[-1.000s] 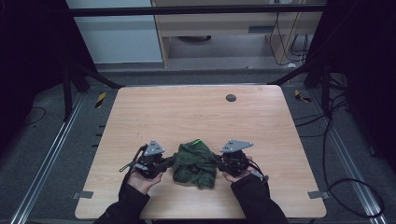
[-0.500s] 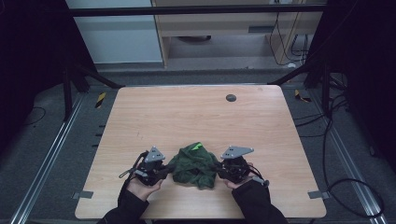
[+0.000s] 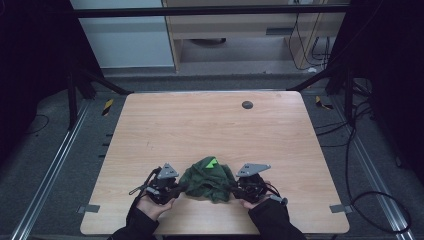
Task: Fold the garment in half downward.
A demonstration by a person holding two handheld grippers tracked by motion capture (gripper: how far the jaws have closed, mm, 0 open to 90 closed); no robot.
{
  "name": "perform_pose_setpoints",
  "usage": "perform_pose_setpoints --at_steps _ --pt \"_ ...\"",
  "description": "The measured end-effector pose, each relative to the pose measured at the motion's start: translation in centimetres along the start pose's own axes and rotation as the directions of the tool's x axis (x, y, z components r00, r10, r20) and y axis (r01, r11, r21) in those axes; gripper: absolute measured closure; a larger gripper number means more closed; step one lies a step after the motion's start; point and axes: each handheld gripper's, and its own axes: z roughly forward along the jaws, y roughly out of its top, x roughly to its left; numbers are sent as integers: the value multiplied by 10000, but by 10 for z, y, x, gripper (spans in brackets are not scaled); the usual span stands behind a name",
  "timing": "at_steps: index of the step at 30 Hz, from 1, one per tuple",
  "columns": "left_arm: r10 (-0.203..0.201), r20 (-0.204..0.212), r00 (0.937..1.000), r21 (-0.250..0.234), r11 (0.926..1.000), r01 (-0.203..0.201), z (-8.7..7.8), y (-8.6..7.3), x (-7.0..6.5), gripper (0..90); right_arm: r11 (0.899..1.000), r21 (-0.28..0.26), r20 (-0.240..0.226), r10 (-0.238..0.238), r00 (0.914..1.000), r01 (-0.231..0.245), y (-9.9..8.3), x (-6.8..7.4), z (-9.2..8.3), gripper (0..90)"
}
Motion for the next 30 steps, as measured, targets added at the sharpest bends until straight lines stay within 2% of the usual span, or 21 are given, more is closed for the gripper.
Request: perform_pose_setpoints --at_steps 11,16,20,24,30 --pt "88 99 9999 400 9992 -92 8 -3 -3 893 9996 236 -61 155 9999 -154 -6 0 5 784" --pt "77 45 10000 342 9994 -78 8 -4 -4 887 9995 280 -44 145 9999 -143 -6 0 6 770" --pt "-23 -50 10000 130 9999 24 6 -3 -3 831 9994 255 -114 240 9996 -237 -5 1 4 714" --pt "-170 -144 9998 -247 9996 166 -4 -2 1 751 9994 -38 -177 354 9992 -354 -2 0 -4 669" --pt "-384 -345 9987 -702 9969 359 -17 1 7 709 9982 -390 -69 456 9989 -458 3 -3 -15 648"
